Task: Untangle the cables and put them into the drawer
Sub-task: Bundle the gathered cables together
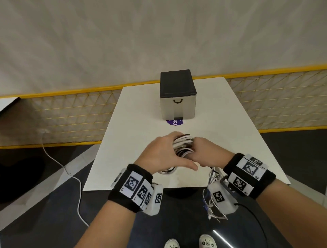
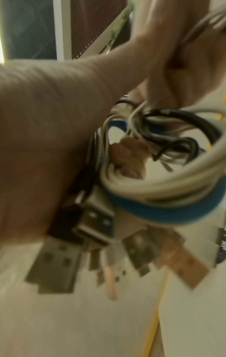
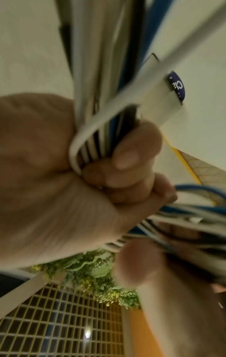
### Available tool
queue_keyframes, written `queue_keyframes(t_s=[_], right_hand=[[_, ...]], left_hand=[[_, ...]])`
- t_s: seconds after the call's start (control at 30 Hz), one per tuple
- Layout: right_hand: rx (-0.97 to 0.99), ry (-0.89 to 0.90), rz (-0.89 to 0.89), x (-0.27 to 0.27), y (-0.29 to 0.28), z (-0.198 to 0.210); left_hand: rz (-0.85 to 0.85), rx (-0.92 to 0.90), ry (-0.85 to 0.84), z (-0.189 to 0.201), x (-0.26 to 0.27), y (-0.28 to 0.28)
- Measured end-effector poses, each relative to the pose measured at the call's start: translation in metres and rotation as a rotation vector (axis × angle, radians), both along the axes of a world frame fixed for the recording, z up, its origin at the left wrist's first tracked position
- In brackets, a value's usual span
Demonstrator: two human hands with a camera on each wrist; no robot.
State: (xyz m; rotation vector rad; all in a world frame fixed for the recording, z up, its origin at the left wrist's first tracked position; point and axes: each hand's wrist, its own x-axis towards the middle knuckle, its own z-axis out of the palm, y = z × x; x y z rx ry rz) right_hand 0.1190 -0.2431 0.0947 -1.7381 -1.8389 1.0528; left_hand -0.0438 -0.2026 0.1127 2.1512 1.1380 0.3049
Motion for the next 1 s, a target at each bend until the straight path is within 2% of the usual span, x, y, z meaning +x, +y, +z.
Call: queue_keyframes(t_s=[0.07,0.17,0.27,0.37,0.57,0.67,0.73,0.83,1.0], right_hand=[[-0.047,0.024,0.014,0.001,-0.003,0.008],[-0.102,0.045,0.047,0.009,-0.006,0.016],[-0.137,0.168,0.082,0.02,-0.008,0.024],[-0.117,0.313,0.013,0.032,-0.01,0.02],[-0.007,0.335,0.025,0.043,-0.022,-0.008],[0.05,0.325,0.027,0.039,-0.03,-0.018],[0.109,0.338,-0.009,0.031,-0.032,-0.018],[0.231,0.396,-0.12,0.017,-0.029,-0.011],[0.325,0.324,-0.211,-0.007,-0.014,0.003]], left_hand=[[0.019,-0.064,0.002,-0.01,0.005,-0.004],[0.087,-0.208,-0.11,-0.019,0.006,-0.005],[0.044,-0.19,-0.131,-0.018,0.006,-0.002],[0.089,-0.2,-0.226,-0.013,0.007,0.002],[0.195,-0.299,-0.459,-0.006,-0.001,0.007],[0.187,-0.346,-0.516,-0.002,-0.004,0.011],[0.193,-0.32,-0.518,0.001,-0.004,0.012],[0.227,-0.162,-0.445,-0.003,-0.002,0.018],[0.311,-0.062,-0.466,-0.017,0.007,0.023]])
